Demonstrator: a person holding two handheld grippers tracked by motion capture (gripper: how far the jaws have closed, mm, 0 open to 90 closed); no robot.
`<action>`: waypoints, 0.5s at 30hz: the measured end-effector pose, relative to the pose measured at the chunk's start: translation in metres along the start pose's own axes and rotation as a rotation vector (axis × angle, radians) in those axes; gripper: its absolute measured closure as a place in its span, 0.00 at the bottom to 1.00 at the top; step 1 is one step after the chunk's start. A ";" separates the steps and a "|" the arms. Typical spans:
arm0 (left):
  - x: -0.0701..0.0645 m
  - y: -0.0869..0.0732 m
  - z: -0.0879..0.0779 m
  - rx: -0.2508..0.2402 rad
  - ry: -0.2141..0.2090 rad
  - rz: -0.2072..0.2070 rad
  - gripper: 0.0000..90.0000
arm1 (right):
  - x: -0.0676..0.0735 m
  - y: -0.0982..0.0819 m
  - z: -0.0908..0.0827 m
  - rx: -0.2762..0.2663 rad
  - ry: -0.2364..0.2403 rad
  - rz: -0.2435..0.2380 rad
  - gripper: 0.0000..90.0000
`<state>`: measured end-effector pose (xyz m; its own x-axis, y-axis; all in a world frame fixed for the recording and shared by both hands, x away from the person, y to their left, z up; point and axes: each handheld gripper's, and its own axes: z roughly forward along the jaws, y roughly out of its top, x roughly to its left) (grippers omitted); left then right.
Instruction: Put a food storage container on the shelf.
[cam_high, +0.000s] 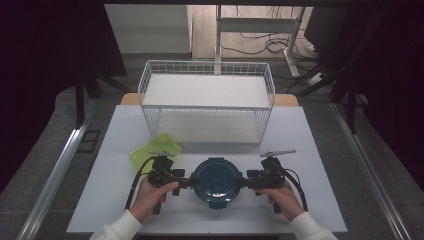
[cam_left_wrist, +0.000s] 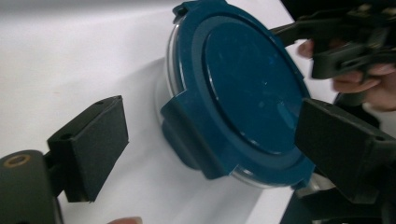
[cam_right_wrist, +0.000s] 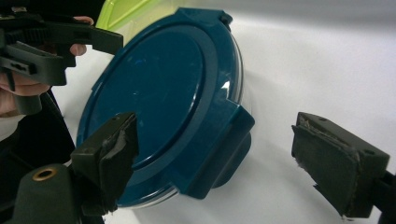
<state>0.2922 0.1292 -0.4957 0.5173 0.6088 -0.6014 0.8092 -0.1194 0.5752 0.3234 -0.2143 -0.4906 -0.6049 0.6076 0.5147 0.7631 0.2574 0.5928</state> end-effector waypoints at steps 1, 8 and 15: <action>0.001 0.000 0.003 0.006 -0.001 -0.002 0.12 | -0.001 0.000 0.002 0.007 0.002 0.007 0.17; 0.005 -0.002 0.013 0.044 -0.033 -0.035 0.14 | -0.004 0.000 0.011 0.044 0.039 0.049 0.23; 0.005 -0.004 0.018 0.065 -0.068 -0.039 0.22 | -0.005 -0.001 0.014 0.074 0.116 0.097 0.33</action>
<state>0.2968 0.1185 -0.5110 0.5014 0.5596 -0.6599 0.8440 -0.1485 0.5154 0.3286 -0.2071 -0.5025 -0.5462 0.5429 0.6379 0.8315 0.2590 0.4915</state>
